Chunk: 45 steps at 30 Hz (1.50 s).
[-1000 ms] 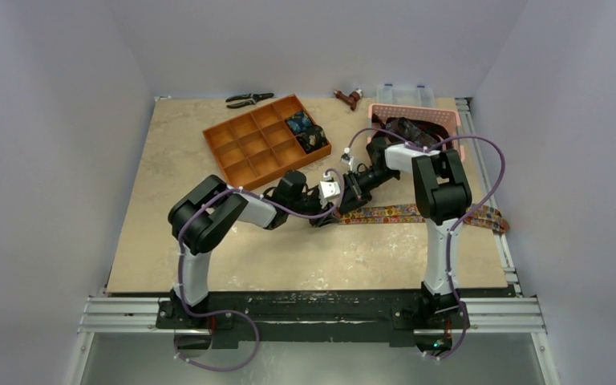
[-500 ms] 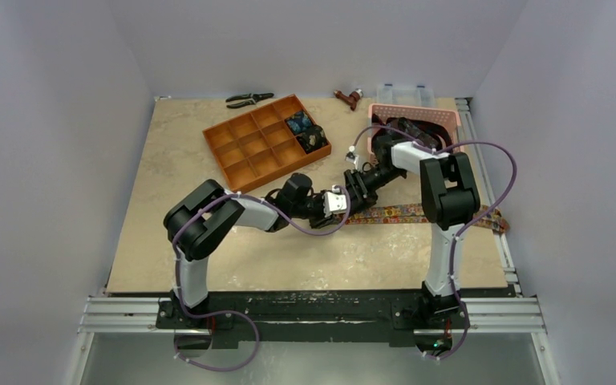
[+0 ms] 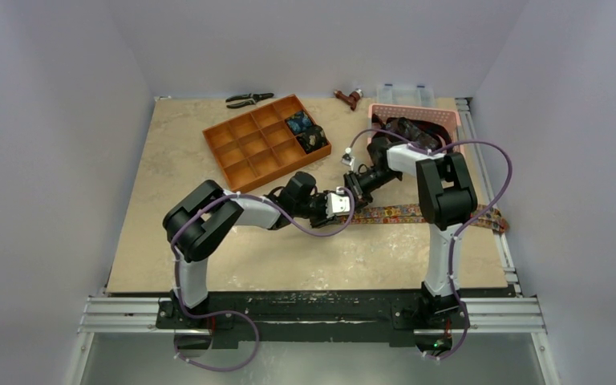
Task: Roll the ties
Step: Roll the tie at the center of the board.
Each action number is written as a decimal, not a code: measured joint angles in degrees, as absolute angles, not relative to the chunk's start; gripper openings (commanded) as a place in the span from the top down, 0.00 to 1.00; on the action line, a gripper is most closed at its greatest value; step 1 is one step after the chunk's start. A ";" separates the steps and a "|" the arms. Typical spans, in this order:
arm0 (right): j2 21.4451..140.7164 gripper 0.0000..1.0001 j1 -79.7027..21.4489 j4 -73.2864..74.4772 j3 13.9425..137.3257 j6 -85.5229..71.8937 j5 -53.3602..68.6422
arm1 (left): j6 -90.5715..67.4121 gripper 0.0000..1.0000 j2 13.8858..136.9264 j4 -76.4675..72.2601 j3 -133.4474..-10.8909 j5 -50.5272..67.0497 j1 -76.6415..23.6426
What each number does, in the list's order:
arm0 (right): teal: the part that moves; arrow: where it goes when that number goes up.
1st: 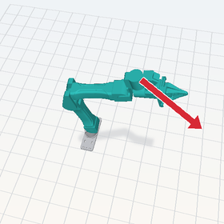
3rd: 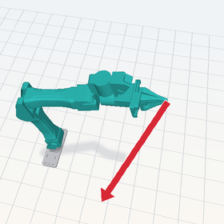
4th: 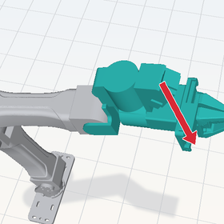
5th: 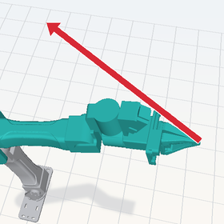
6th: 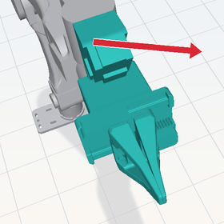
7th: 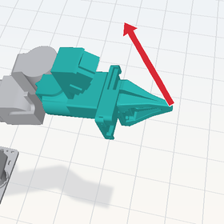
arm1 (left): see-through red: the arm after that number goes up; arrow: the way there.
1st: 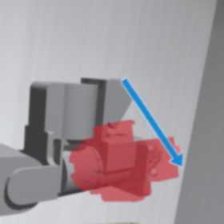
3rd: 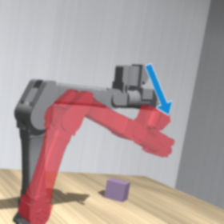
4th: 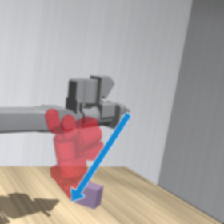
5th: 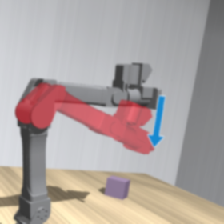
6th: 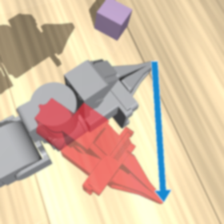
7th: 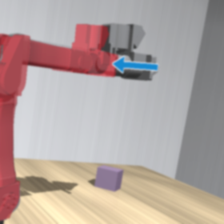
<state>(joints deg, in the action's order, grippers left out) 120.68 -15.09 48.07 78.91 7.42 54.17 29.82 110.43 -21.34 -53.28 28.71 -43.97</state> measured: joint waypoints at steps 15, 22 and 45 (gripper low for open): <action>120.68 0.92 -14.13 46.17 78.76 6.33 55.02 | 31.20 0.75 110.32 -19.90 -53.82 28.82 -44.07; 120.68 1.00 -14.20 47.22 78.76 7.99 54.17 | 29.95 0.40 110.34 -19.05 -54.54 29.34 -43.75; 120.66 1.00 -14.24 48.38 77.47 8.01 42.52 | 11.97 0.45 115.57 -36.07 -51.68 38.98 -41.67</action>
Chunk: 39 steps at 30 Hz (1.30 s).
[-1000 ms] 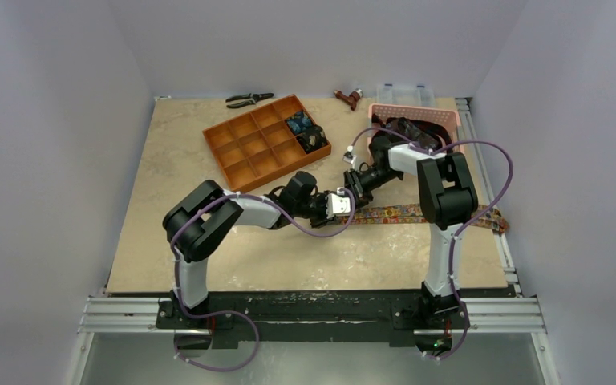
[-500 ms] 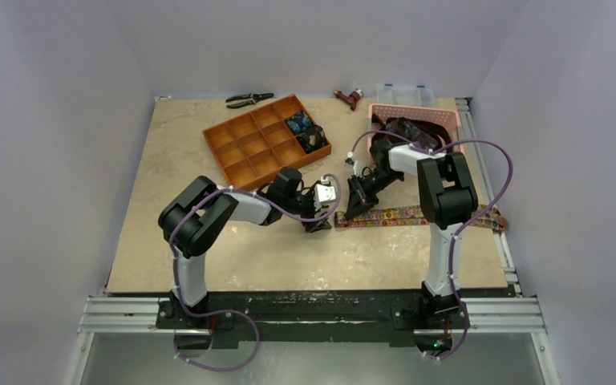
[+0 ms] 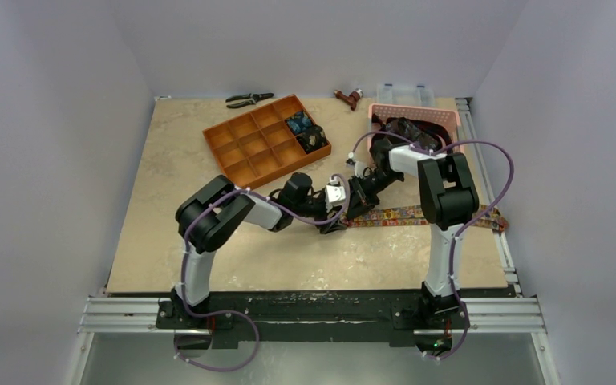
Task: Roll the ties
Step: Roll the tie at the center of the board.
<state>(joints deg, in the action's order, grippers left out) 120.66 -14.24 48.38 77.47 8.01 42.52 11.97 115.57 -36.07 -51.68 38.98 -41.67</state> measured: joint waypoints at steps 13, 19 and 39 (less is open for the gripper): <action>120.01 0.56 -13.98 47.55 77.45 7.11 47.07 | 17.98 0.75 111.87 -28.82 -51.57 29.12 -45.04; 118.58 0.57 -14.04 47.79 77.89 8.10 49.52 | 21.56 0.72 110.24 -21.08 -53.45 27.44 -45.04; 119.98 1.00 -15.97 47.33 78.08 7.27 49.95 | 23.14 0.41 110.41 -14.39 -57.06 26.76 -44.53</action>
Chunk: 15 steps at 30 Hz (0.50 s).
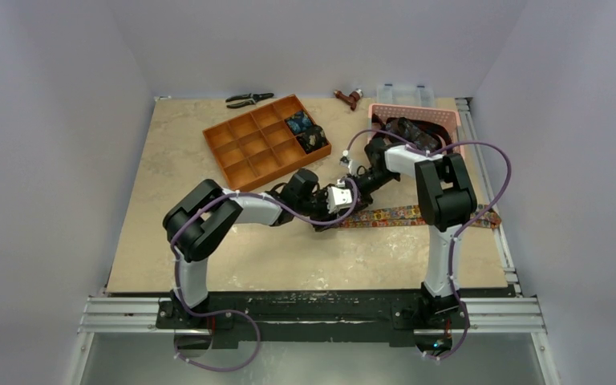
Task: Roll the ties
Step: Roll the tie at the center of the board.
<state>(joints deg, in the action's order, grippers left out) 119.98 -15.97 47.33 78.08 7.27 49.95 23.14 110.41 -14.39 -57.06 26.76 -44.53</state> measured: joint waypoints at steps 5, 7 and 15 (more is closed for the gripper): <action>120.70 1.00 -14.46 48.66 77.80 8.71 46.74 | 20.43 0.37 110.34 -20.14 -53.28 32.64 -41.85; 120.70 1.00 -13.65 48.93 77.36 9.02 44.73 | 19.79 0.36 110.34 -22.50 -52.03 34.39 -41.23; 120.68 1.00 -12.73 49.36 77.10 8.47 42.30 | 14.87 0.33 113.91 -31.31 -52.03 37.71 -41.32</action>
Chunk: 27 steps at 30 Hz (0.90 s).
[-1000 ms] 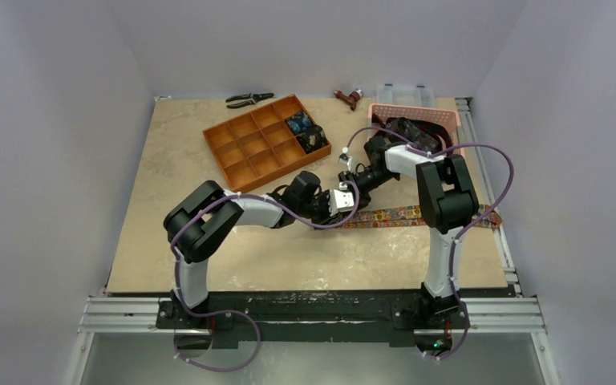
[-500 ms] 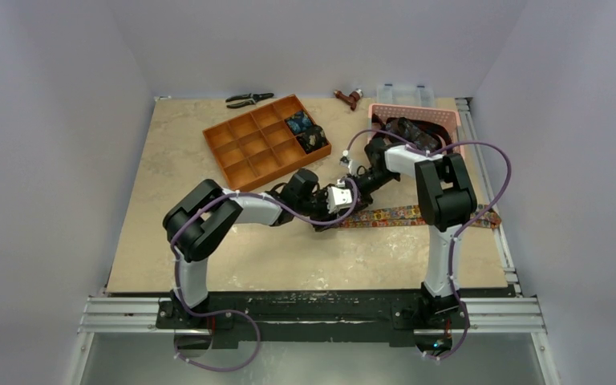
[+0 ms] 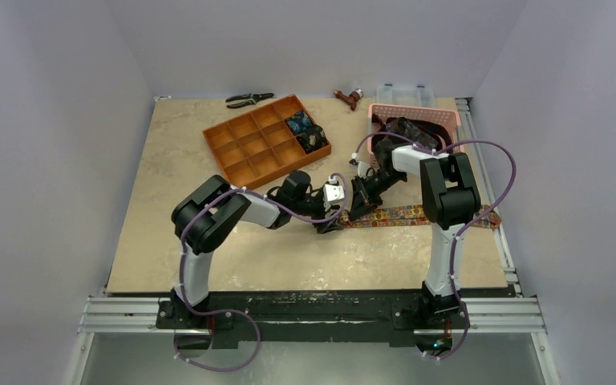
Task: Roll the ties
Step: Roll the tie at the center of the board.
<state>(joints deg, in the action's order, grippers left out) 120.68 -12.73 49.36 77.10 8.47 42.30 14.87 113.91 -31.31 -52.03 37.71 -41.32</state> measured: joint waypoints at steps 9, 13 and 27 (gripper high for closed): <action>120.68 0.96 -12.58 48.93 77.19 7.27 42.54 | 11.90 0.78 118.63 -32.77 -57.65 36.77 -43.97; 120.68 0.68 -12.58 49.41 78.46 8.32 43.66 | 15.81 0.78 115.94 -28.01 -57.06 32.16 -44.82; 120.57 0.51 -11.46 52.14 78.65 11.81 56.73 | 27.86 0.71 111.13 -10.37 -59.83 26.48 -45.25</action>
<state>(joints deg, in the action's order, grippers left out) 120.57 -11.46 52.14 78.65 11.81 56.73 27.86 111.13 -10.37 -59.83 26.48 -45.25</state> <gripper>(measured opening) 0.509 0.362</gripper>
